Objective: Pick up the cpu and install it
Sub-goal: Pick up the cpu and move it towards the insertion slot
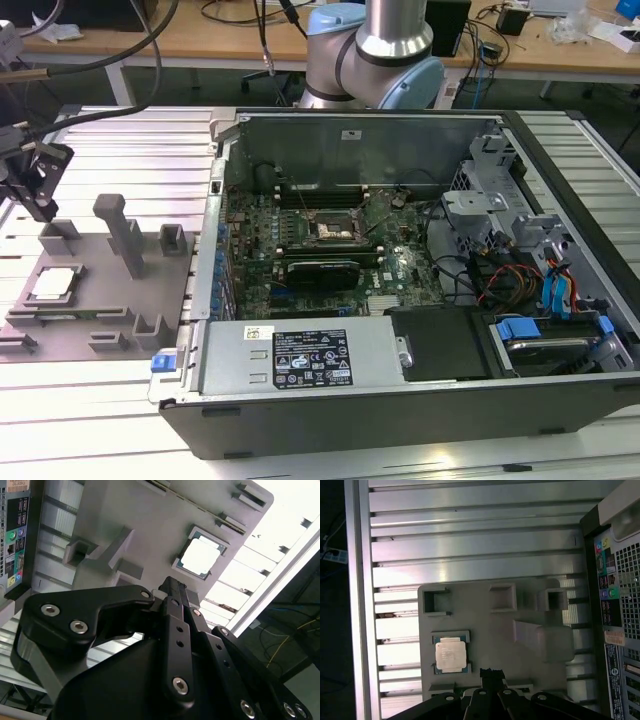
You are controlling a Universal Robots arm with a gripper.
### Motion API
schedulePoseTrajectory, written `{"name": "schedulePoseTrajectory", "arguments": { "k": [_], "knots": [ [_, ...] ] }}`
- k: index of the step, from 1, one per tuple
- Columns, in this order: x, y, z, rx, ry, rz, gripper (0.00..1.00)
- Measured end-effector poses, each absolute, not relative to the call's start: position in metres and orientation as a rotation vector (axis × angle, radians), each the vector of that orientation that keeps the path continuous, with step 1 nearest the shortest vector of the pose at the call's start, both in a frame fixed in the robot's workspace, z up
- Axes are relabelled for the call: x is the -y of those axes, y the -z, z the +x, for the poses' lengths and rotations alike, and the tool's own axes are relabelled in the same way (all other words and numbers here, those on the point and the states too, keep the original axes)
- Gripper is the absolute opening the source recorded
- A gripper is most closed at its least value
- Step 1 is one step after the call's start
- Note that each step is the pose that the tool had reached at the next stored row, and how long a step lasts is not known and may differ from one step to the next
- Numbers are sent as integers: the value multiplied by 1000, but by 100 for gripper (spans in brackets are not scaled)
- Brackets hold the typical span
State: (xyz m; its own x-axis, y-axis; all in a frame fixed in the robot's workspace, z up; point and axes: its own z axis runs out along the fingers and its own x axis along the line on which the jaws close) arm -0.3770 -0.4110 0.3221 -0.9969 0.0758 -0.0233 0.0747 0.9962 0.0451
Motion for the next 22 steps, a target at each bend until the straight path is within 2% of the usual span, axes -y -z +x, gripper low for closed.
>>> {"name": "schedulePoseTrajectory", "arguments": {
  "k": [13, 22],
  "knots": [
    [411, -319, -390, -3114, -69, 117, 11],
    [411, -304, -401, -3114, -69, 117, 11]
  ]
}}
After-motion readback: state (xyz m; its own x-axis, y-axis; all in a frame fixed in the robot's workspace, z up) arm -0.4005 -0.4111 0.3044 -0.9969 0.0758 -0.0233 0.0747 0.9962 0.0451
